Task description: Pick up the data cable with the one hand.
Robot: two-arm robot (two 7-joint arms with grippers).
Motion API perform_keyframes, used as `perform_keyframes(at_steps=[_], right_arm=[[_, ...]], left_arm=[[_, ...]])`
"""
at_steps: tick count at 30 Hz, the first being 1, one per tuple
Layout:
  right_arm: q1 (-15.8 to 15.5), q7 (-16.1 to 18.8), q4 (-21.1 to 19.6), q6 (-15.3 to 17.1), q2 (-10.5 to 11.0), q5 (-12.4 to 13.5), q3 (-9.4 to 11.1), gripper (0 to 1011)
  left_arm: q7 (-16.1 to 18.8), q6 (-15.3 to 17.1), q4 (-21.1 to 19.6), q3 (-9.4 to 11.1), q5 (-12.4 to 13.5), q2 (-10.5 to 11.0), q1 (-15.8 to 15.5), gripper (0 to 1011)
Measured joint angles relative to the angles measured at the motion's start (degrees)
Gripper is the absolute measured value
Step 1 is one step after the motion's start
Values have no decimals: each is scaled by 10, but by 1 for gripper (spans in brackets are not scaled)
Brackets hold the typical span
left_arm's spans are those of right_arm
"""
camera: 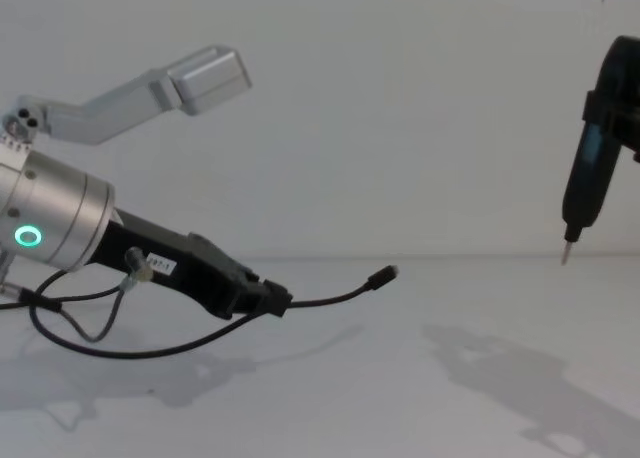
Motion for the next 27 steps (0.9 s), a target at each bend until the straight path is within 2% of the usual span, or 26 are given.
perform_keyframes(at_steps=[6, 12, 27], right_arm=[[13, 20, 11, 1, -3, 13, -4, 279], [31, 37, 30, 1, -8, 24, -13, 279], [68, 66, 54, 1, -11, 49, -25, 279]], left_arm=[[-35, -43, -8, 4, -5, 10, -8, 37], [-58, -72, -18, 6, -12, 17, -12, 37], [-83, -104, -27, 7, -20, 25, -16, 37]])
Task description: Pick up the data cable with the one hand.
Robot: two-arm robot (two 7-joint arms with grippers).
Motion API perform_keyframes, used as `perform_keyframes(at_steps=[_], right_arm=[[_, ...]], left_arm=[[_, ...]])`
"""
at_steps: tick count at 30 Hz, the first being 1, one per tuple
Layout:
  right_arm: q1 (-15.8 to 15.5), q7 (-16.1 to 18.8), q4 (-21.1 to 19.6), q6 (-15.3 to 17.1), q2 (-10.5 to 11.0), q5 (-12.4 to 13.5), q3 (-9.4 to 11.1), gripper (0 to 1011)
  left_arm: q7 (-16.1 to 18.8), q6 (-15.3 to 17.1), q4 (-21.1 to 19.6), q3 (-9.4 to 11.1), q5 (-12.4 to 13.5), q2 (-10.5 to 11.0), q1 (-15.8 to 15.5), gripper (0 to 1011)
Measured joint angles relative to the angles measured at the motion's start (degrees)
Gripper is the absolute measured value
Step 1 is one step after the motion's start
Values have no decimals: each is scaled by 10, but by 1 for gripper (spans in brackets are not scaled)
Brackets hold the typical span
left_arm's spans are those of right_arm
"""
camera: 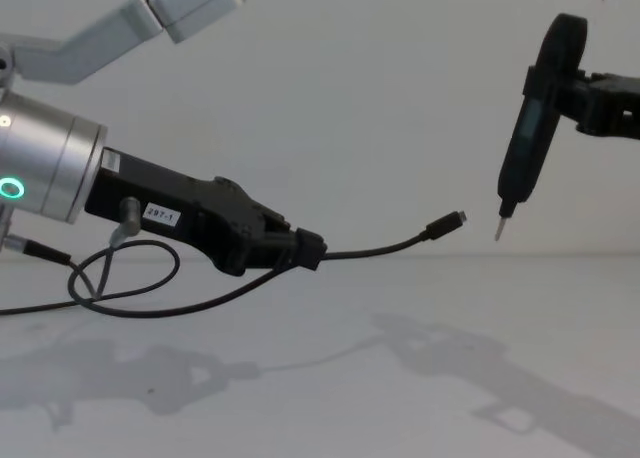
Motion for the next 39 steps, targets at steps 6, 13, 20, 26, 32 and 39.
perform_keyframes(at_steps=[6, 13, 20, 26, 32, 39], right_arm=[[7, 8, 0, 5, 4, 12, 1, 279], [14, 18, -1, 13, 8, 32, 3, 279], [18, 29, -1, 20, 10, 53, 5, 279], [21, 36, 0, 23, 13, 67, 5, 279], [24, 41, 0, 25, 15, 77, 4, 279], [25, 43, -1, 25, 18, 84, 2, 279]], left_arm=[[-4, -5, -2, 0, -1, 1, -1, 37], [-8, -9, -3, 1, -2, 2, -1, 37], [-9, -11, -3, 1, -3, 3, -1, 37], [-10, -12, -4, 1, -3, 3, -2, 37], [-10, -13, -4, 1, -3, 3, -2, 37], [-11, -13, -4, 1, -3, 4, -2, 37]])
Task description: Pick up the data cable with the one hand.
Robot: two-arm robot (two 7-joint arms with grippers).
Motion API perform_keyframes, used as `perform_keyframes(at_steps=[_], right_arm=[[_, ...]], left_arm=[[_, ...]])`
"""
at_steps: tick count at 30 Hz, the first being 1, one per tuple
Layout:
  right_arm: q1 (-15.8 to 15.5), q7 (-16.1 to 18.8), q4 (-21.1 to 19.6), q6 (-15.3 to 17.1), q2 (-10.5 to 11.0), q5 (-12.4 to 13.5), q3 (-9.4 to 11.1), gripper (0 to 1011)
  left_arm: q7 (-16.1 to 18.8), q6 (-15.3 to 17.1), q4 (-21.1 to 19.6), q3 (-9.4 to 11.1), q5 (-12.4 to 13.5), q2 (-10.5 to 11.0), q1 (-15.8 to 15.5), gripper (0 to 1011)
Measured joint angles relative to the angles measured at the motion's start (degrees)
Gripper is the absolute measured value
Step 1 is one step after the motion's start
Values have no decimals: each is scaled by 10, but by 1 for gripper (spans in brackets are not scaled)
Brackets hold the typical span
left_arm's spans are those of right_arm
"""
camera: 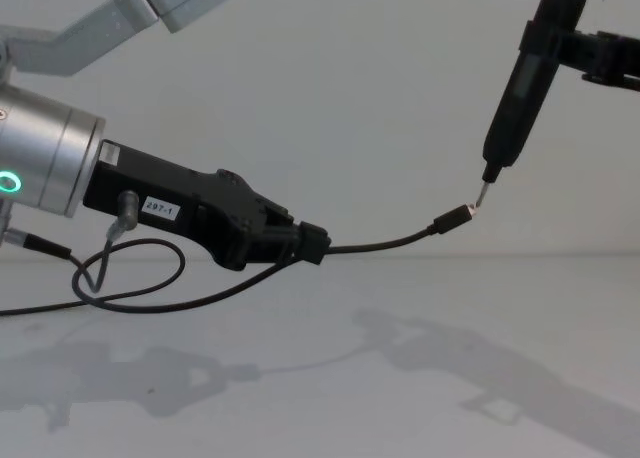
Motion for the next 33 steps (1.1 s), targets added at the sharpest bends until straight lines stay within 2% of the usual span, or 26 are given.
perform_keyframes(at_steps=[33], right_arm=[[4, -15, -1, -2, 13, 10, -14, 279]], left_arm=[[0, 0, 0, 0, 0, 0, 0, 37]])
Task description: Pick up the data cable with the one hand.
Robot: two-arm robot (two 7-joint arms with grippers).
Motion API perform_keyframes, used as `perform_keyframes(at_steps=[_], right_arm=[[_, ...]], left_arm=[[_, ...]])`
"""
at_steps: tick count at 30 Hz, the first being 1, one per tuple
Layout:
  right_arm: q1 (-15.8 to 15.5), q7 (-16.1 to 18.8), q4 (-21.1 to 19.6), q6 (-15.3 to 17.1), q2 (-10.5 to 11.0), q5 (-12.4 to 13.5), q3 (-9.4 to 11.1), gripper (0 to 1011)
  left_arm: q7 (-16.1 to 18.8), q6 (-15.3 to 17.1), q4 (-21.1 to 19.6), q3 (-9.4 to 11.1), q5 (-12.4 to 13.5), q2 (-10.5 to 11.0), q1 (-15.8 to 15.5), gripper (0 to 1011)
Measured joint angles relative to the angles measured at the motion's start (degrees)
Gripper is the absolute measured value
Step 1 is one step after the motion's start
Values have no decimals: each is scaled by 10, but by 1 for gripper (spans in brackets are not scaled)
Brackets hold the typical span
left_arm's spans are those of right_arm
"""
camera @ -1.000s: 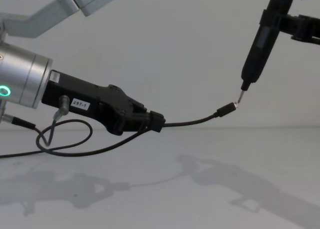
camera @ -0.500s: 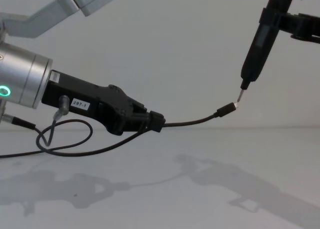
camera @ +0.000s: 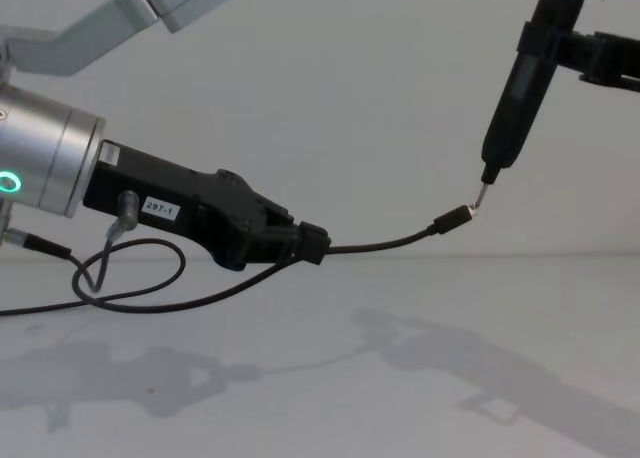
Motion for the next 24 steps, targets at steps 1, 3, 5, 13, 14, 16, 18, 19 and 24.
perform_keyframes(at_steps=[1, 3, 5, 13, 14, 16, 18, 19, 24], right_arm=[[0, -1, 0, 0, 0, 0, 0, 279], [1, -2, 1, 1, 1, 1, -1, 279], [1, -3, 1, 1, 1, 2, -2, 279], [3, -7, 4, 3, 4, 5, -6, 279], [3, -8, 4, 3, 4, 6, -6, 279], [4, -8, 5, 3, 5, 7, -7, 279], [4, -8, 5, 2, 5, 7, -7, 279], [4, -9, 6, 2, 6, 8, -8, 279], [5, -10, 7, -1, 7, 11, -9, 279]], left_arm=[[0, 0, 0, 0, 0, 0, 0, 37], [0, 0, 0, 0, 0, 0, 0, 37], [0, 0, 0, 0, 0, 0, 0, 37], [0, 0, 0, 0, 0, 0, 0, 37], [0, 0, 0, 0, 0, 0, 0, 37], [0, 0, 0, 0, 0, 0, 0, 37], [0, 0, 0, 0, 0, 0, 0, 37], [0, 0, 0, 0, 0, 0, 0, 37], [0, 0, 0, 0, 0, 0, 0, 37]])
